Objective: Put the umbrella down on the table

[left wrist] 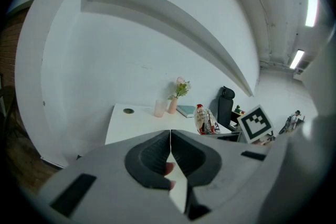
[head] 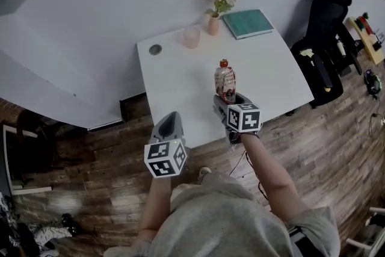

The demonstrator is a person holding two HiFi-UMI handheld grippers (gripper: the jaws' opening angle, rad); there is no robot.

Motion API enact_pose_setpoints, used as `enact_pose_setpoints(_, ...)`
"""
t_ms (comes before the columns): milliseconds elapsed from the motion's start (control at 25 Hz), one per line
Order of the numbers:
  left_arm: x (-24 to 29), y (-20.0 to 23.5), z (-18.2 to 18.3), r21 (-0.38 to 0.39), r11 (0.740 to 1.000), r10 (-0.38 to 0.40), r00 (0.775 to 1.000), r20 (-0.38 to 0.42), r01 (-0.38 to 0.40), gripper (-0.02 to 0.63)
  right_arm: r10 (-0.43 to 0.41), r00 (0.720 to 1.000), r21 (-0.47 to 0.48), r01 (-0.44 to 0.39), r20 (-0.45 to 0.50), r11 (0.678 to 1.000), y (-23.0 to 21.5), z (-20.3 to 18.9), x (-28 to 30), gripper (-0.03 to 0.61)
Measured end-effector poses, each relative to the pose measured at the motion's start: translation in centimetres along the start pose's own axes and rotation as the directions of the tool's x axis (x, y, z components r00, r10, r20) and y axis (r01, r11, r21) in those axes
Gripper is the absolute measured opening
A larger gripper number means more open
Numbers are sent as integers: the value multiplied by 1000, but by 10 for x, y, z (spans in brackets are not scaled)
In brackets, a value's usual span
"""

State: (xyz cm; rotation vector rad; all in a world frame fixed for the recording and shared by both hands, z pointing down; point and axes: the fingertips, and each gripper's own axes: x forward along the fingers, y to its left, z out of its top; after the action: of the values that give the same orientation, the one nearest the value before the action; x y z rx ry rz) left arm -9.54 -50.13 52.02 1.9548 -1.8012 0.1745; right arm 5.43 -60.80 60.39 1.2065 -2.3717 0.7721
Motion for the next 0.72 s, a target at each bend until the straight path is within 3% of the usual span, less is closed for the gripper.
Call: enact_pose_setpoints(720,18,3,-9,-23,1000,18,1000,-26,-19,8,-82,963,-74,65,-256,995,-32,-38,67,267)
